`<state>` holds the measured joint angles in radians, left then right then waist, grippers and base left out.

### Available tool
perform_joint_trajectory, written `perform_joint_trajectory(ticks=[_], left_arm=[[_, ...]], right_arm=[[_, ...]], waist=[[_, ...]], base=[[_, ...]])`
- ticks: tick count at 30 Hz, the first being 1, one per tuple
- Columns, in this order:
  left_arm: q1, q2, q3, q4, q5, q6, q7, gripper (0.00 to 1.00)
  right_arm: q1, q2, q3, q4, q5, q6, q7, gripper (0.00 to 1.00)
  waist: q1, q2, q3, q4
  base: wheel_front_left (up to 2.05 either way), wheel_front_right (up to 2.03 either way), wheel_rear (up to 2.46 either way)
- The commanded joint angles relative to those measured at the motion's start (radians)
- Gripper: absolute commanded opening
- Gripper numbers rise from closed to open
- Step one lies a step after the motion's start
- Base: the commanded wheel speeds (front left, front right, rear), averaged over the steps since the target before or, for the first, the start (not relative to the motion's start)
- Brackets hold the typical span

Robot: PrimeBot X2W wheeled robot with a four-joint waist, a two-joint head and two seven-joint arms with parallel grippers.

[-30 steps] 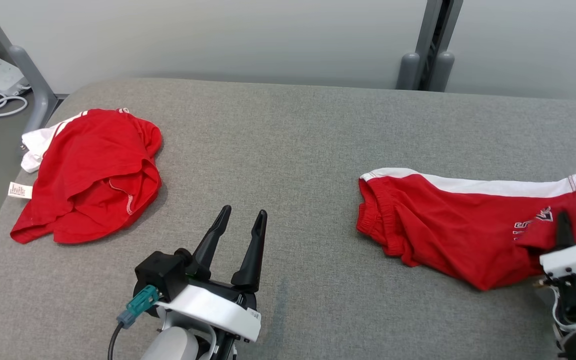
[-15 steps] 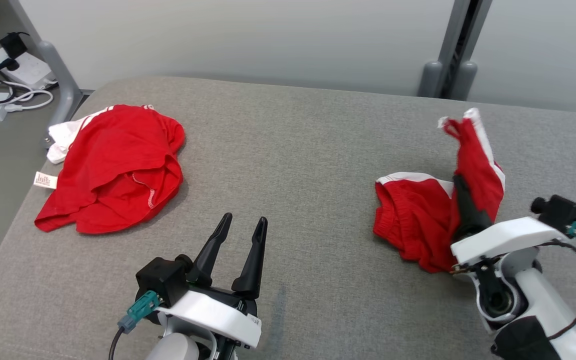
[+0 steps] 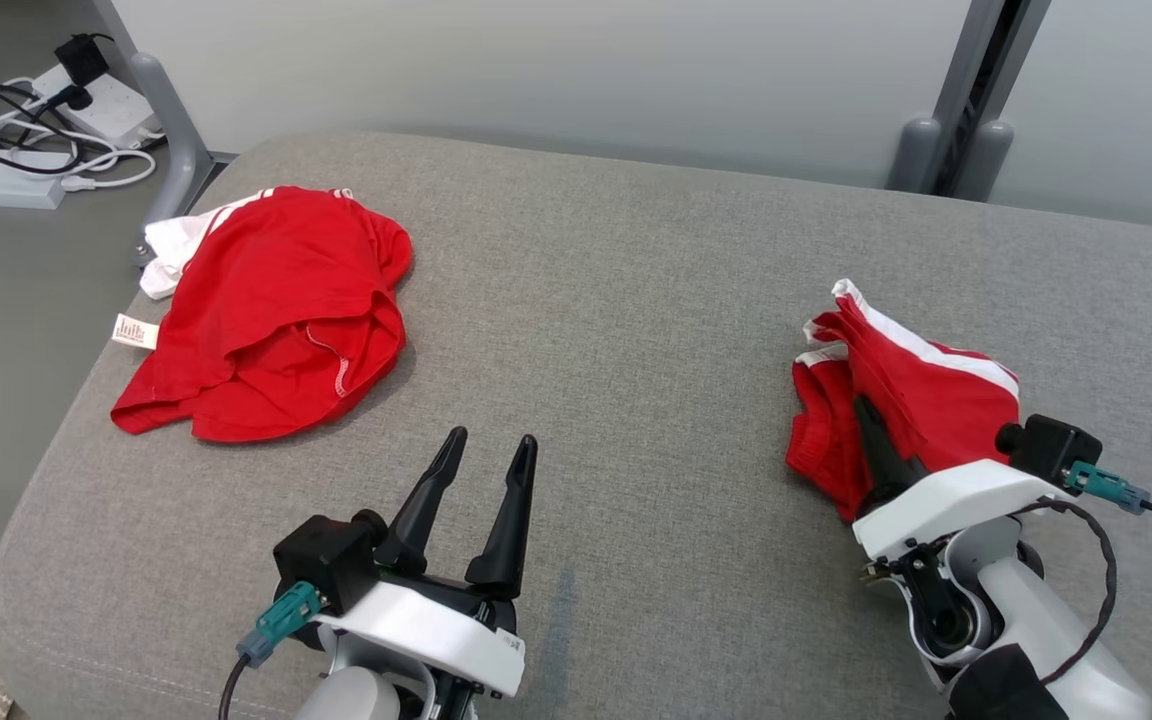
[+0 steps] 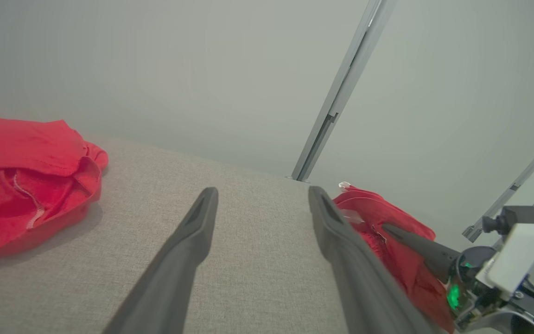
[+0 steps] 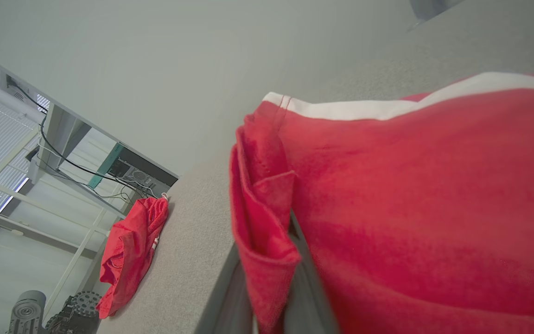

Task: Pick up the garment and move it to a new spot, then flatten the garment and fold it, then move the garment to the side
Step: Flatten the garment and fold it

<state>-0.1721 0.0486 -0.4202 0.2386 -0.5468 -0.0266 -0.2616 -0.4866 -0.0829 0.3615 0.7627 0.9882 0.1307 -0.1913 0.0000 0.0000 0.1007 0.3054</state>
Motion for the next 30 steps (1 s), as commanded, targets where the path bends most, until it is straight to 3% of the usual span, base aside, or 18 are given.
perform_joint_trajectory(ticks=[1, 2, 3, 4, 5, 6, 13, 20, 27, 30], left_arm=[[-0.007, 0.004, 0.000, -0.002, -0.008, -0.001, -0.005, 1.00], [-0.008, 0.004, -0.002, -0.003, -0.009, 0.000, -0.005, 1.00], [-0.010, 0.004, -0.003, -0.003, -0.010, 0.001, -0.005, 1.00], [-0.011, 0.004, -0.003, -0.004, -0.009, 0.002, -0.005, 1.00], [-0.011, 0.004, -0.003, -0.004, -0.009, 0.002, -0.005, 1.00], [-0.012, 0.004, -0.004, -0.004, -0.009, 0.002, -0.005, 1.00], [-0.008, 0.004, -0.005, 0.001, -0.016, 0.000, -0.005, 1.00], [0.004, 0.004, -0.005, 0.009, -0.010, 0.001, -0.005, 1.00], [0.022, 0.004, 0.013, 0.008, 0.012, 0.000, -0.005, 1.00], [0.030, 0.004, 0.028, -0.002, 0.016, 0.000, -0.005, 1.00]], right_arm=[[-0.018, -0.001, 0.005, 0.018, 0.004, 0.000, -0.012, 0.00], [-0.023, 0.000, 0.009, 0.024, 0.005, 0.000, -0.015, 0.00], [-0.030, 0.002, 0.013, 0.031, 0.006, 0.000, -0.016, 0.14], [-0.035, 0.003, 0.016, 0.037, 0.006, 0.000, -0.020, 0.73], [-0.035, 0.003, 0.016, 0.037, 0.006, 0.000, -0.020, 0.73], [-0.038, 0.005, 0.020, 0.040, 0.014, 0.000, -0.019, 1.00], [-0.042, 0.019, 0.083, 0.050, 0.027, 0.000, -0.004, 1.00], [-0.007, 0.029, 0.210, 0.019, 0.062, 0.000, 0.061, 1.00], [-0.015, 0.026, 0.284, -0.065, 0.097, 0.000, 0.047, 1.00], [-0.033, -0.017, 0.272, -0.096, 0.060, 0.000, 0.015, 1.00]], waist=[[0.0000, 0.0000, 0.006, 0.006], [0.0000, 0.0000, 0.008, 0.008], [0.0000, 0.0000, 0.010, 0.010], [0.0000, 0.0000, 0.011, 0.012], [0.0000, 0.0000, 0.011, 0.012], [0.0000, 0.0000, 0.013, 0.014], [0.0000, 0.0000, 0.013, 0.021], [0.0000, 0.0000, -0.012, 0.006], [0.0000, 0.0000, -0.053, -0.065], [0.0000, 0.0000, -0.063, -0.101]], base=[[0.00, 0.00, 0.00], [0.00, 0.00, 0.00], [0.00, 0.00, 0.00], [0.00, 0.00, 0.00], [0.00, 0.00, 0.00], [0.00, 0.00, 0.00], [0.00, 0.00, 0.00], [0.00, 0.00, 0.00], [0.00, 0.00, 0.00], [0.00, 0.00, 0.00]])
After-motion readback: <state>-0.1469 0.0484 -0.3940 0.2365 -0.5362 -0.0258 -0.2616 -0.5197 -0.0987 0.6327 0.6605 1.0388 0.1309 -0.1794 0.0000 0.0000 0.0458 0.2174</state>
